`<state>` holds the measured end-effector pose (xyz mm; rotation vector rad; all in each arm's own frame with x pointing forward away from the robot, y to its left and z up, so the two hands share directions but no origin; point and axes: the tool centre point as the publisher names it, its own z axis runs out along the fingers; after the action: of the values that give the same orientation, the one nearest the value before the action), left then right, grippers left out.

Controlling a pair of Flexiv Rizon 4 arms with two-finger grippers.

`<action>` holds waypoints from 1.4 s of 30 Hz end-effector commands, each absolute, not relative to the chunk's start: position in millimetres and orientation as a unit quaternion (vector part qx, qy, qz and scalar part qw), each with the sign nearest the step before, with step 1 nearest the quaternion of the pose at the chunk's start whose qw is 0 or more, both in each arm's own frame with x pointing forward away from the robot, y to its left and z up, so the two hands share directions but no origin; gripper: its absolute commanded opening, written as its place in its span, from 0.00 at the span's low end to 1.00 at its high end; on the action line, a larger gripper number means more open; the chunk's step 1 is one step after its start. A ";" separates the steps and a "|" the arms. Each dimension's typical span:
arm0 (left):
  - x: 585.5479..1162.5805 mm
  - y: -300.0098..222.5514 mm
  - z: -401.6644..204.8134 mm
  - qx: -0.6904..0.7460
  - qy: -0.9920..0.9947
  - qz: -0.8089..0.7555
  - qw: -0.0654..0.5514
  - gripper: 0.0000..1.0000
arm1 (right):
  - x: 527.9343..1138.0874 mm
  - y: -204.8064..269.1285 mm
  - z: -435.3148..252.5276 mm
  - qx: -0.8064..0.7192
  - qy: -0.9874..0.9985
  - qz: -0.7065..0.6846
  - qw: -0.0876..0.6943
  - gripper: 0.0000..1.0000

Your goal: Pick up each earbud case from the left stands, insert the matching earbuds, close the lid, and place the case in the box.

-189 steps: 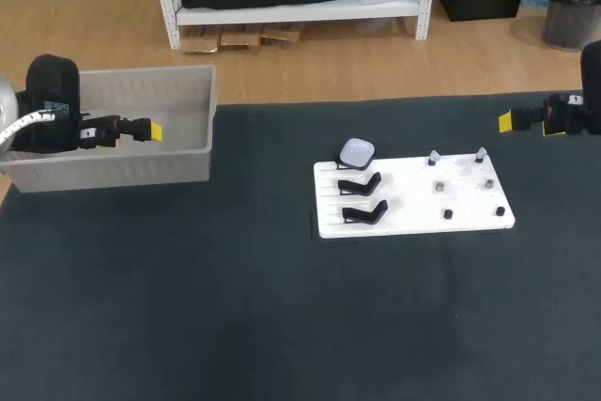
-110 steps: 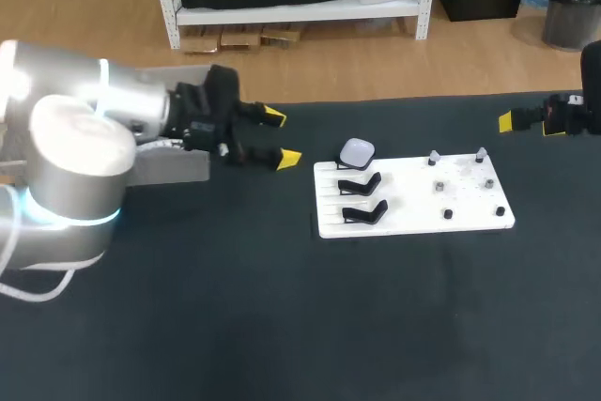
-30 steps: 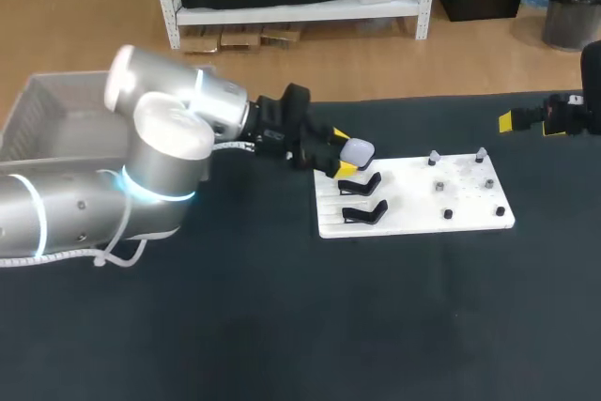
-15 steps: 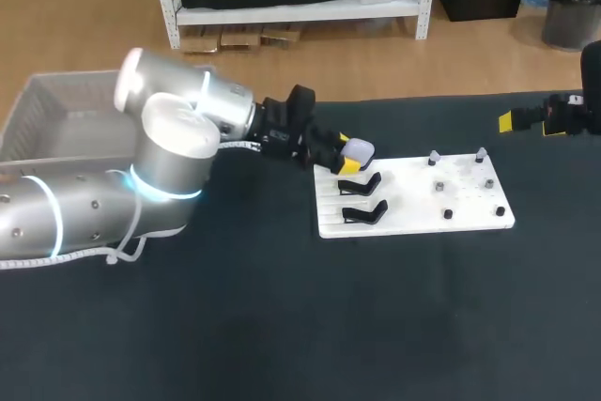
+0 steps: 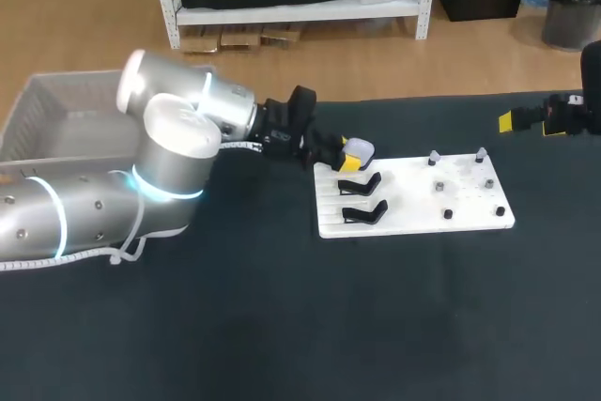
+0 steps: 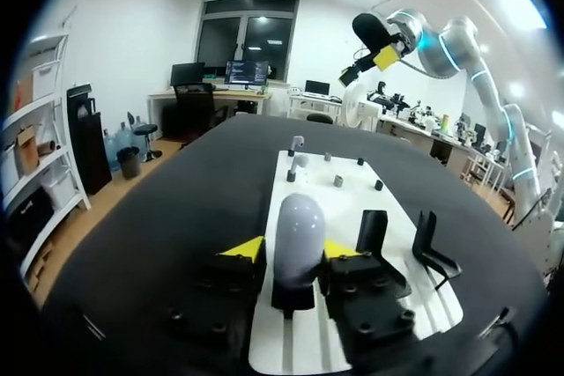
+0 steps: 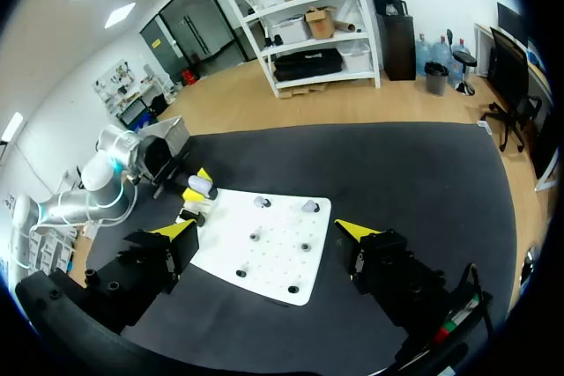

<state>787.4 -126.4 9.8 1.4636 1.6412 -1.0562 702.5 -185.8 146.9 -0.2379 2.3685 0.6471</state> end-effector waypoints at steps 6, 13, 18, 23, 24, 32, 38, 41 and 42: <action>789.4 -126.4 6.6 0.563 0.631 -0.411 0.340 0.00 | 701.5 -185.5 148.4 -0.090 0.907 0.246 0.331 1.00; 787.2 -125.5 10.1 0.566 0.630 -0.409 0.340 0.00 | 701.5 -185.5 148.4 -0.090 0.907 0.246 0.331 1.00; 790.1 -121.9 21.6 0.565 0.628 -0.402 0.354 0.00 | 701.5 -185.5 148.4 -0.090 0.907 0.246 0.331 1.00; 794.9 -117.9 31.4 0.559 0.628 -0.400 0.365 0.00 | 701.5 -185.5 148.4 -0.090 0.907 0.246 0.331 1.00; 795.1 -117.1 35.0 0.557 0.628 -0.401 0.368 0.00 | 701.5 -185.5 148.4 -0.090 0.907 0.246 0.331 1.00; 788.0 -121.3 63.2 0.563 0.622 -0.388 0.381 0.00 | 699.8 -153.5 135.5 -0.106 0.914 0.250 0.300 1.00; 784.2 -125.7 77.1 0.569 0.620 -0.377 0.387 0.00 | 700.3 -117.3 126.5 -0.125 0.915 0.264 0.280 1.00; 780.9 -128.2 84.8 0.566 0.623 -0.367 0.395 0.00 | 700.0 -104.5 124.2 -0.137 0.917 0.265 0.266 1.00; 778.5 -130.0 88.7 0.566 0.624 -0.361 0.400 0.00 | 700.1 -98.5 123.6 -0.142 0.917 0.266 0.262 1.00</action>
<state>791.0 -129.0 80.9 1.4598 1.5656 -0.9676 687.7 -109.5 127.6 -0.3684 2.4698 0.7016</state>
